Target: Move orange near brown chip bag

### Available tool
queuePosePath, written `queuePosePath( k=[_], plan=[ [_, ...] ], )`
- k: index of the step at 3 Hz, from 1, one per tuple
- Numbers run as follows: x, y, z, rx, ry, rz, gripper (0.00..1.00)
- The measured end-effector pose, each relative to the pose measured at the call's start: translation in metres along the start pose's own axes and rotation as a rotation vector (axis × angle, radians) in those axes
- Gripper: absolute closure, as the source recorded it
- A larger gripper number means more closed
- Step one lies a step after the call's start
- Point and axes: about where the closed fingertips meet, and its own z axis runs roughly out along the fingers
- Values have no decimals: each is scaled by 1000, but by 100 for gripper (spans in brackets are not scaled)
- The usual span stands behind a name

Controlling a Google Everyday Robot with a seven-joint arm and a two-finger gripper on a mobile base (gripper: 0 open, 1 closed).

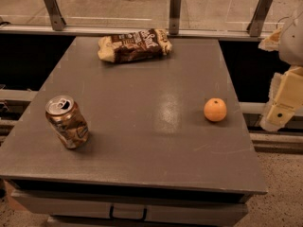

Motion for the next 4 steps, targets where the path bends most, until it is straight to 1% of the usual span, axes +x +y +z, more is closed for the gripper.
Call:
queuePosePath(
  k=[1,2,3,4],
  plan=[
    [0,0,0,0,0,0,0],
    [1,-6,12,-1,-26,1,0],
    [-1,-7,40,-35,-77,10,0],
    [-2,-7,72,-51,-136,23,0]
  ],
)
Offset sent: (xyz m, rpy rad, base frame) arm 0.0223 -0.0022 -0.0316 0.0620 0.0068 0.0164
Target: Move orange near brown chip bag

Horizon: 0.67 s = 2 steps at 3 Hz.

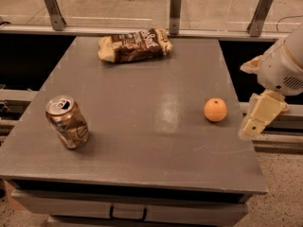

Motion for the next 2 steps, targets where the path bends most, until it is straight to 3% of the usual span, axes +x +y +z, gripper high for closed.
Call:
queuePosePath(
  k=[2],
  plan=[
    [-5,-7,55,14,-90,8,0]
  ],
)
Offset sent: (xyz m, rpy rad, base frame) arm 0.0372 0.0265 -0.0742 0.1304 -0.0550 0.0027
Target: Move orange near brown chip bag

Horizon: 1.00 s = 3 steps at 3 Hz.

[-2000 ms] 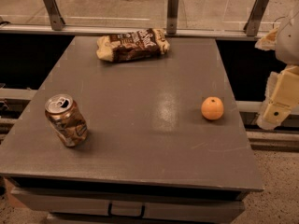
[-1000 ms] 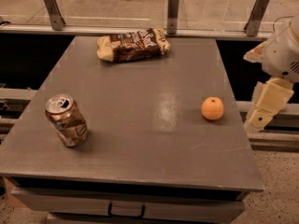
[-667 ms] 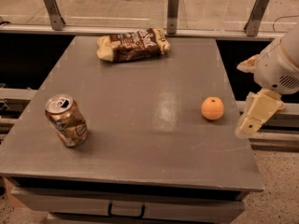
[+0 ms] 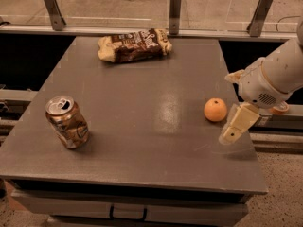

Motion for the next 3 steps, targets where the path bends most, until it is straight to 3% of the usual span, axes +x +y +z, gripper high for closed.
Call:
queuePosePath(
  k=[1,3],
  plan=[
    [-3,-2,21,-8,-33,16,9],
    [-13,-7,35,-15,-57,40,51]
  ],
)
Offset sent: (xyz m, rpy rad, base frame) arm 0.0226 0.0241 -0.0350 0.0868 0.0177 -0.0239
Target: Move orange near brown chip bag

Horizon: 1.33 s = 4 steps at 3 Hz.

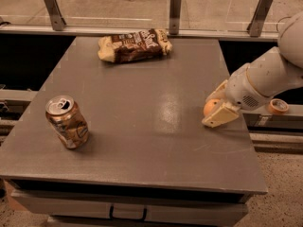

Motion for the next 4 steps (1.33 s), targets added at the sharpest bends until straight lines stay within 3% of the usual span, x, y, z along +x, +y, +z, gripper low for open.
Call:
queuePosePath(
  k=[1,2,4],
  plan=[
    [-16,-7,-16,-5,-35,-4,82],
    [-45,-21,-45,20,-90,-36,100],
    [-53,-20,-42,29,-114,-53,100]
  ],
)
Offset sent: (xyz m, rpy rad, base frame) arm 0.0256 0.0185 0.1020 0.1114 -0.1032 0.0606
